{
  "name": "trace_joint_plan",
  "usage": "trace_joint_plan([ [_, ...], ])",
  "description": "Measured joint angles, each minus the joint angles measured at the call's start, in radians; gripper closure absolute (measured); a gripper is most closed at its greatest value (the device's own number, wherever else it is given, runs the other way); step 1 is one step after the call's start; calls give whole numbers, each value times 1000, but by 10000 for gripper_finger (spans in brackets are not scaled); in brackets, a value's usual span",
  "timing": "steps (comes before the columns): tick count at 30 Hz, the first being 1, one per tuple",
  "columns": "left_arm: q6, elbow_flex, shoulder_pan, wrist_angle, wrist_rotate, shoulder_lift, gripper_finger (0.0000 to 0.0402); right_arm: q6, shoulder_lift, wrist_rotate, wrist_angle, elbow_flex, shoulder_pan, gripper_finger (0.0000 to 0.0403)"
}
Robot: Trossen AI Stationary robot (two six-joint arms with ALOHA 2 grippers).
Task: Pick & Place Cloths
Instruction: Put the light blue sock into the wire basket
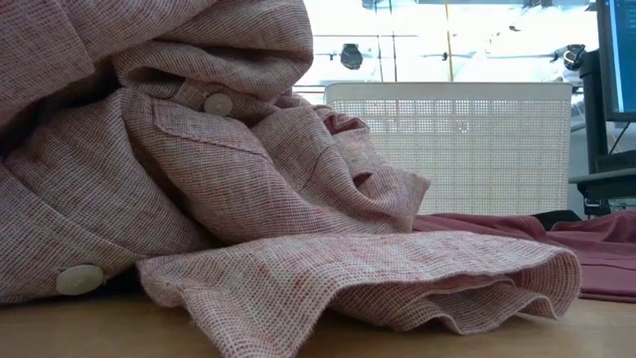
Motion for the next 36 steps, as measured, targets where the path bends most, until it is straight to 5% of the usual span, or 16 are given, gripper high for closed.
trace_joint_plan([
  [15,79,-12,-51,1,-69,-33,397,-1,0,335,-319,0,194,355],
  [22,60,-48,-73,2,-163,-47,395,236,24,323,-524,0,282,355],
  [36,99,-52,-76,83,-184,-46,397,815,161,118,-851,-1,321,351],
])
